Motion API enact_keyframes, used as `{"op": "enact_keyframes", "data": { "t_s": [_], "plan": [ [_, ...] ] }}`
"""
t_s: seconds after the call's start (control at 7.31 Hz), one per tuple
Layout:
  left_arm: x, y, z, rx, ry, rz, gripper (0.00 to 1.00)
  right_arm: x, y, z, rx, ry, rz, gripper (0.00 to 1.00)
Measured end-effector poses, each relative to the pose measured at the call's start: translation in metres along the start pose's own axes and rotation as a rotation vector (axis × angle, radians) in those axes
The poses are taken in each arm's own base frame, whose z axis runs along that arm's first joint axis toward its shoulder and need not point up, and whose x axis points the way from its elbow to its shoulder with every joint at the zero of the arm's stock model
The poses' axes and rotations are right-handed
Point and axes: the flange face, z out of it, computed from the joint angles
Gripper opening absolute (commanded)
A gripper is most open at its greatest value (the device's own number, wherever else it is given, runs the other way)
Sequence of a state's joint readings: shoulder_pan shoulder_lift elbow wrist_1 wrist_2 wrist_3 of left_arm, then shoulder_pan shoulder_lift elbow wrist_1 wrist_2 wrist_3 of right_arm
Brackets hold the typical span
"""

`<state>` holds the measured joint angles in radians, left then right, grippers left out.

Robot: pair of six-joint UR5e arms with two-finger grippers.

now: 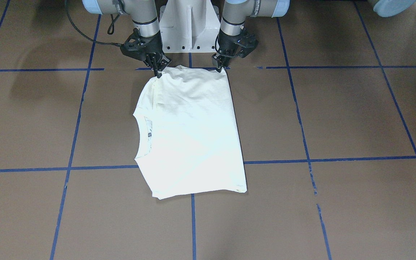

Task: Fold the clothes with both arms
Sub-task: 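Grasp the near edge of the shirt with both grippers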

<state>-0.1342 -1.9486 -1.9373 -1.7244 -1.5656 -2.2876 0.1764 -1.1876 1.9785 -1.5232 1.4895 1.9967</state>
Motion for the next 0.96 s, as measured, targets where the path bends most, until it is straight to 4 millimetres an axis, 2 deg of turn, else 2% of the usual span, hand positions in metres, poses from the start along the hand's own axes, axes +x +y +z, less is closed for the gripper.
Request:
{"op": "enact_keyframes", "data": {
  "t_s": [0.41, 0.55, 0.68, 0.96],
  "plan": [
    [0.001, 0.001, -0.009, -0.011, 0.011, 0.002, 0.00, 0.001, 0.000, 0.000, 0.001, 0.000, 0.000, 0.00],
    [0.005, 0.003, -0.030, -0.032, 0.037, 0.001, 0.00, 0.001, -0.001, -0.004, -0.001, -0.005, 0.002, 0.00],
    [0.008, 0.006, -0.062, -0.062, 0.070, 0.000, 0.00, 0.004, 0.001, -0.016, -0.013, -0.019, 0.003, 0.00],
    [0.006, 0.016, -0.120, -0.120, 0.107, -0.014, 0.00, 0.029, 0.015, -0.059, -0.073, -0.056, 0.007, 0.00]
  ]
}}
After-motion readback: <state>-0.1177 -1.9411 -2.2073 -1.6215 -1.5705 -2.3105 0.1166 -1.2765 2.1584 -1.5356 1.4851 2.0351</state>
